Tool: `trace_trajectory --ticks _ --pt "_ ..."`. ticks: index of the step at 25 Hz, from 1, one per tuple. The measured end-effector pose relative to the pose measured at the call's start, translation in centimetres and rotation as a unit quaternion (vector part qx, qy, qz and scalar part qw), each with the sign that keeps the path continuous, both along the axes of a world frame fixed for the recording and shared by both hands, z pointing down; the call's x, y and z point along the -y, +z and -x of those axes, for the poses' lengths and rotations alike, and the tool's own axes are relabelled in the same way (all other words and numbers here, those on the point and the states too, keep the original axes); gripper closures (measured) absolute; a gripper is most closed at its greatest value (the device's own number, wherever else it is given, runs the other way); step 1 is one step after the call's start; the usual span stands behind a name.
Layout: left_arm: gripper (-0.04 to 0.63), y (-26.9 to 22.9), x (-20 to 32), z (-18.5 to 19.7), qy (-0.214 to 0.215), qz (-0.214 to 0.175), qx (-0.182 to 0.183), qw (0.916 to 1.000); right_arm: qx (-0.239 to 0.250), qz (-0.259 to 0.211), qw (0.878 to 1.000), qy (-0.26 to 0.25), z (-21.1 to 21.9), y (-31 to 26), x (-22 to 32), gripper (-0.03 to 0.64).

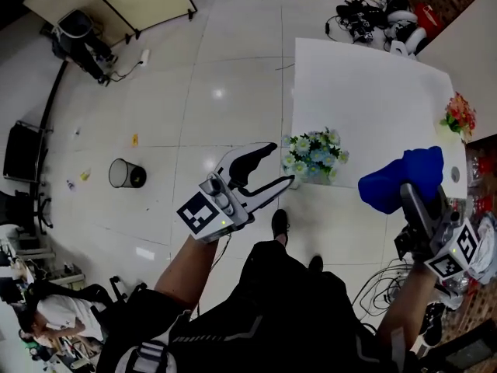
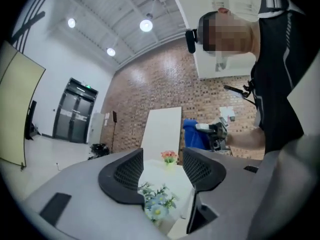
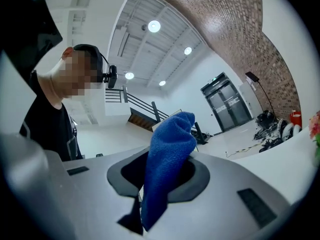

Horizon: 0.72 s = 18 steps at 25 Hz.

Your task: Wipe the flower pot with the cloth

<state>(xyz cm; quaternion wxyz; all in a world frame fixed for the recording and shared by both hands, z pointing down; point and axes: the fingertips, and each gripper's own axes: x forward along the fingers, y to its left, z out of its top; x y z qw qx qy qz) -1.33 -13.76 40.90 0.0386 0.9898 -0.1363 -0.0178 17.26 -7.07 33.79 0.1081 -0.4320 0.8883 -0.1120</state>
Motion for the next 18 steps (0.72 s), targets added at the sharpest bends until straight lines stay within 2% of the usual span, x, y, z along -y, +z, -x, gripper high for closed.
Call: trace_trajectory --ticks 3,7,11,13,16,18 --pt "0.344 -0.5 -3.2 -0.9 -0.047 -0.004 0.016 0.9987 0.016 -0.015 1.000 -0.004 -1.0 -1.2 -3.0 0.540" --pt "0.400 -2.1 -8.9 -1.4 -0.109 0.016 -0.018 0.9938 -0.007 -0.019 1.000 -0.022 -1.9 -2.5 -8.3 0.540" --pt "0.486 -4.5 -13.7 -1.6 -0.148 0.015 -0.032 0.9884 -0.034 -0.008 0.999 -0.024 -2.1 -2.9 -12.4 0.540" --pt "0.591 -6.2 -15.7 -1.1 -0.161 0.015 -0.052 0.9855 -0.047 -0.006 0.998 -0.028 -1.6 -2.8 -14.3 0.540" --pt "0.591 -8.9 -18.4 0.7 -0.183 0.025 -0.080 0.9795 -0.058 -0.015 0.997 -0.037 0.2 -3.2 -16.5 0.540" --pt "0.591 -10.2 -20.4 1.8 -0.176 0.032 -0.088 0.9800 -0.048 -0.021 0.998 -0.036 1.8 -3.6 -18.0 0.540"
